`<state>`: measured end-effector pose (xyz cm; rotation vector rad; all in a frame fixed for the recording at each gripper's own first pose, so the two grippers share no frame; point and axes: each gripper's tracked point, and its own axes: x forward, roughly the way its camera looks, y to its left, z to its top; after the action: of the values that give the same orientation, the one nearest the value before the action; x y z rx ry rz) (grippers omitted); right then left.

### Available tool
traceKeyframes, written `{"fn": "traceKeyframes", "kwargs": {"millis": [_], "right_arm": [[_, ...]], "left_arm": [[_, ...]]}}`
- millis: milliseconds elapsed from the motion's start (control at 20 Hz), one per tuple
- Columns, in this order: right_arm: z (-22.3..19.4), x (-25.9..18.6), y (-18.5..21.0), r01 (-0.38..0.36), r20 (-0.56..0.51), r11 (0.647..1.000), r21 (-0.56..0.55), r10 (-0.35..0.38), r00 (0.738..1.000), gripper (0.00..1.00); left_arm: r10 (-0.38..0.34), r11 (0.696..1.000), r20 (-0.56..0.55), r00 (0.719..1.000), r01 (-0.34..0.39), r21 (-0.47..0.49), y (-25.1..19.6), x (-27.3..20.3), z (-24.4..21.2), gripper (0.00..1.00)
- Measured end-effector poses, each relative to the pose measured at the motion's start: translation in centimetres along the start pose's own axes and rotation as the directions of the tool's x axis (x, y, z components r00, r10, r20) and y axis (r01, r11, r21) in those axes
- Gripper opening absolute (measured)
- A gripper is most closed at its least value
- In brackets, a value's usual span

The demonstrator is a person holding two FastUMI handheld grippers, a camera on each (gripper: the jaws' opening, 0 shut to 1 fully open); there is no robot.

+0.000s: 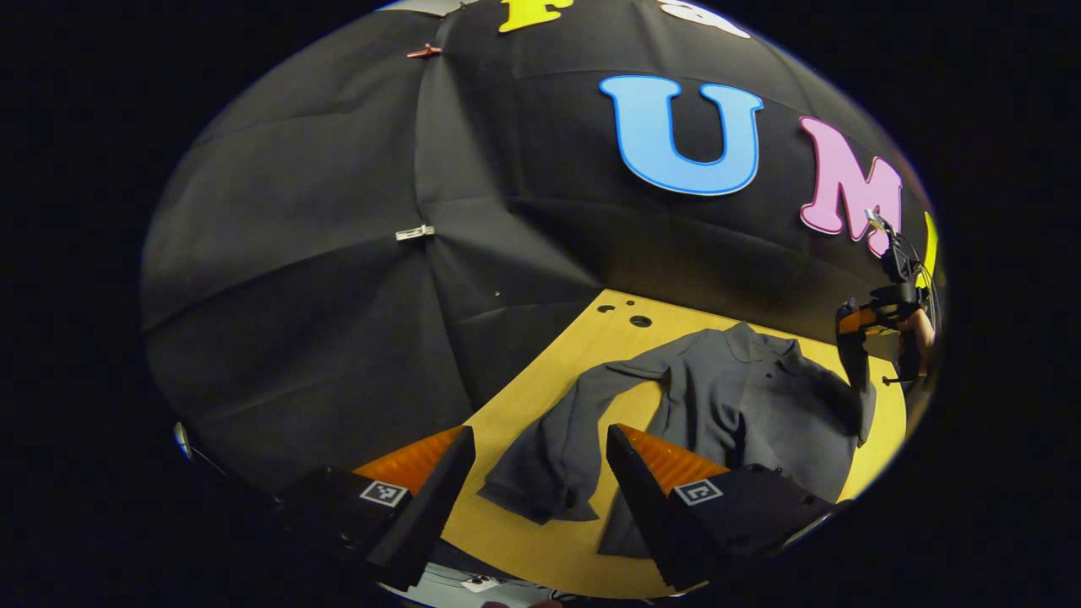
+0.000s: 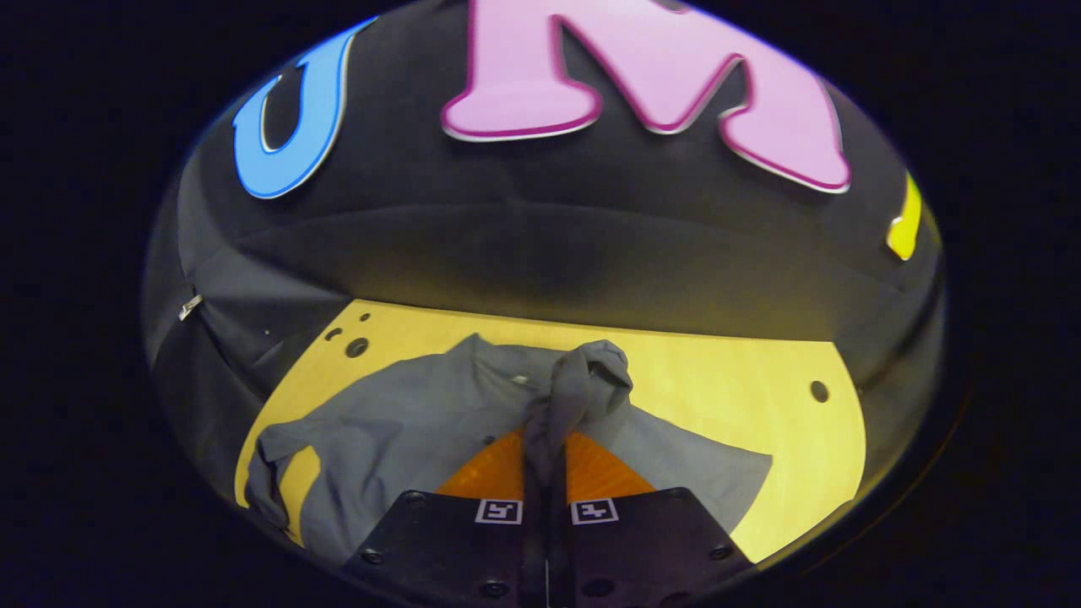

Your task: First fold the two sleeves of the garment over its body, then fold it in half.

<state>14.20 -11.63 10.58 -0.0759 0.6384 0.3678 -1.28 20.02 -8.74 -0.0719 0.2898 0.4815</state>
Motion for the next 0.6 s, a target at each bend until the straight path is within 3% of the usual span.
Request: {"fn": "traceKeyframes", "kwargs": {"millis": [300,600], "right_arm": [[-2.7,3.6,11.1,-0.125,-0.064,0.989,-0.072,0.121,0.991,0.06],[-6.8,7.9,18.2,-0.172,-0.133,0.973,-0.154,0.153,0.979,0.08]], "left_arm": [[0.082,0.995,-0.019,0.996,-0.083,-0.047,3.7,-0.6,-1.1,0.99],[0.132,0.989,-0.027,0.991,-0.134,-0.060,5.6,-1.6,-2.2,0.99]]}}
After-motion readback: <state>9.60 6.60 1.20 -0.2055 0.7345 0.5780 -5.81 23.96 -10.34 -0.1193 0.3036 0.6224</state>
